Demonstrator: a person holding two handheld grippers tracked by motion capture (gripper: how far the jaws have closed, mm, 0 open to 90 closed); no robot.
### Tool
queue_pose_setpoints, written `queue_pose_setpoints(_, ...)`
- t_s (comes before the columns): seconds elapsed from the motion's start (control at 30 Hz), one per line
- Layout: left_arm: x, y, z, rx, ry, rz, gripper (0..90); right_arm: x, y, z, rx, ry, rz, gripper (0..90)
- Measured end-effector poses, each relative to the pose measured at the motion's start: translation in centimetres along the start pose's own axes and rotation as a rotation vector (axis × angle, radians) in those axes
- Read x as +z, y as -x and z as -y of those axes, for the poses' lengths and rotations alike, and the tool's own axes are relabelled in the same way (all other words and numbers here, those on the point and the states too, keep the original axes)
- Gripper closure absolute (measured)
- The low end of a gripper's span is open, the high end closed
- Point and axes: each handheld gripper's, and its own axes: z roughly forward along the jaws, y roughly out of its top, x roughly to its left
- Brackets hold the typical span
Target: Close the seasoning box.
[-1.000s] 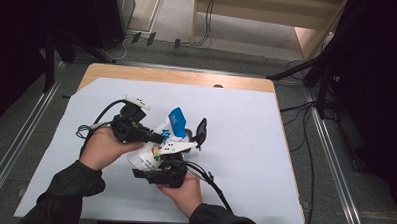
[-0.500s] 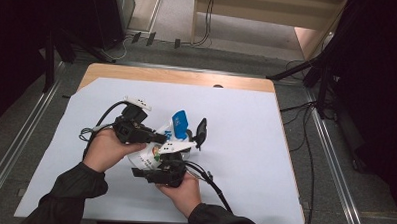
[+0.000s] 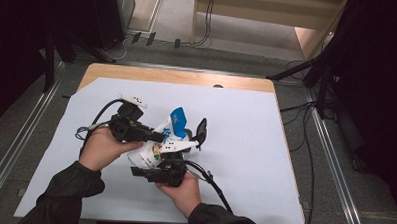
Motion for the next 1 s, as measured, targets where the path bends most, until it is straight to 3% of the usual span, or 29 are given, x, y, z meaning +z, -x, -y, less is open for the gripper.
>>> queue_pose_setpoints(0.13, 0.28, 0.03, 0.04, 0.003, -0.001, -0.024, 82.9, 0.12, 0.1, 0.05, -0.003, -0.012, 0.012, 62.9)
queue_pose_setpoints(0.4, 0.37, 0.16, 0.1, 0.0, 0.001, -0.029, 85.3, 0.22, -0.06, 0.01, -0.019, -0.023, 0.018, 61.1)
queue_pose_setpoints(0.7, 0.49, -0.26, 0.19, -0.01, 0.007, 0.007, 83.4, 0.14, -0.01, -0.04, -0.014, -0.025, 0.013, 63.8)
queue_pose_setpoints(1.0, 0.52, -0.4, 0.18, -0.02, 0.018, 0.014, 81.1, 0.07, 0.15, -0.18, -0.006, -0.021, 0.002, 63.9)
